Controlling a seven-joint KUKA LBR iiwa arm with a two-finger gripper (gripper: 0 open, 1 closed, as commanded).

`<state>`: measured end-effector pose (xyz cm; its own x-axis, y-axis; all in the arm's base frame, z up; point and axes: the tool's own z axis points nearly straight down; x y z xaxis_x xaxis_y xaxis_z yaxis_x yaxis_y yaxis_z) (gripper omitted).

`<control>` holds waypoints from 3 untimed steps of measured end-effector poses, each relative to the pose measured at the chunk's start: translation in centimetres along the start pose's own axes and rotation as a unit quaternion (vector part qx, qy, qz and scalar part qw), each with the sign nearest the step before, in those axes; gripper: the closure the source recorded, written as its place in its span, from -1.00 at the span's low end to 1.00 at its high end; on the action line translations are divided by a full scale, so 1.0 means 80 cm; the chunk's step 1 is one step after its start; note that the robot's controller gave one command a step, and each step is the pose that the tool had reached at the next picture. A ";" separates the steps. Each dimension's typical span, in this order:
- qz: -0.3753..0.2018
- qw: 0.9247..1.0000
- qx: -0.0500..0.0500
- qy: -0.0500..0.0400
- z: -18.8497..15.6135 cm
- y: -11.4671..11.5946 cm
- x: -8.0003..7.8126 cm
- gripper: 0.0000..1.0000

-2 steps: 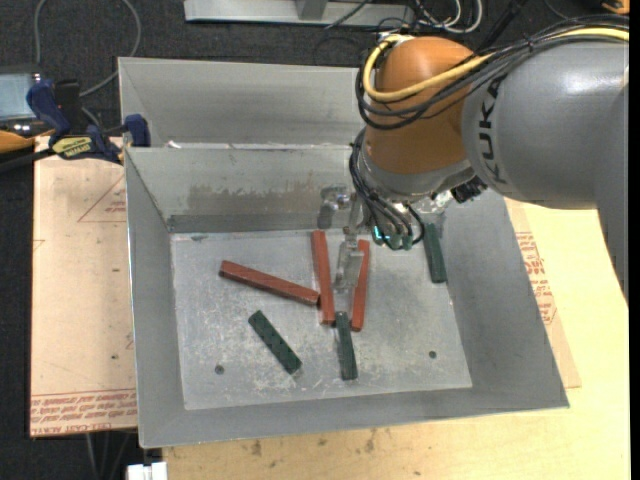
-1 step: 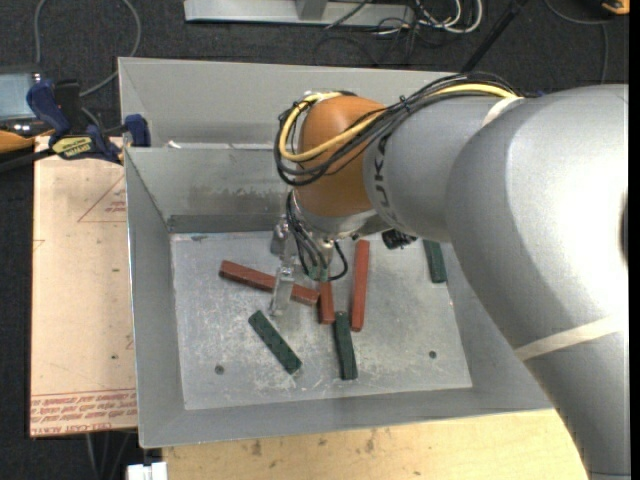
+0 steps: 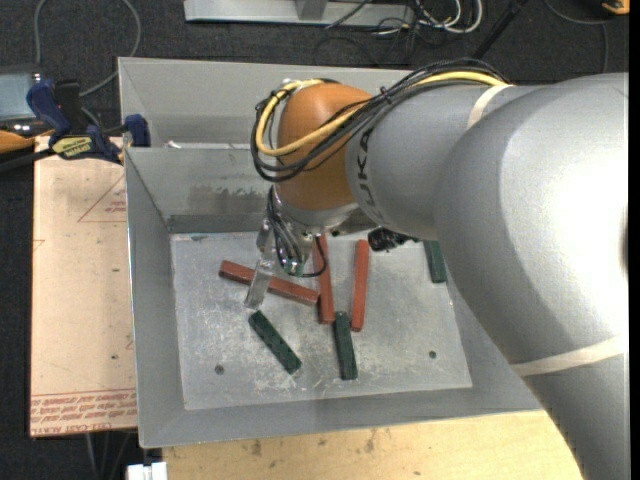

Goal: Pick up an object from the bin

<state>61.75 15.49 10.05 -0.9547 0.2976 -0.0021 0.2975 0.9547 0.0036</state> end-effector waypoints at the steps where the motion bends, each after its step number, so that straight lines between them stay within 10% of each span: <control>1: 0.100 0.995 0.001 0.000 -0.010 -0.012 -0.006 -1.00; 2: 0.202 0.979 0.002 0.002 0.040 -0.028 0.001 -1.00; 3: 0.200 0.980 0.002 0.000 0.040 -0.028 0.001 -1.00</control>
Offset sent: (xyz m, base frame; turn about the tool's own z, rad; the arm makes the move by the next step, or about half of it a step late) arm 0.0009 -0.0107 0.0085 0.2015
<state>61.03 13.41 6.87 -0.7614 0.6483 -0.0003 0.6483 0.7614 0.0008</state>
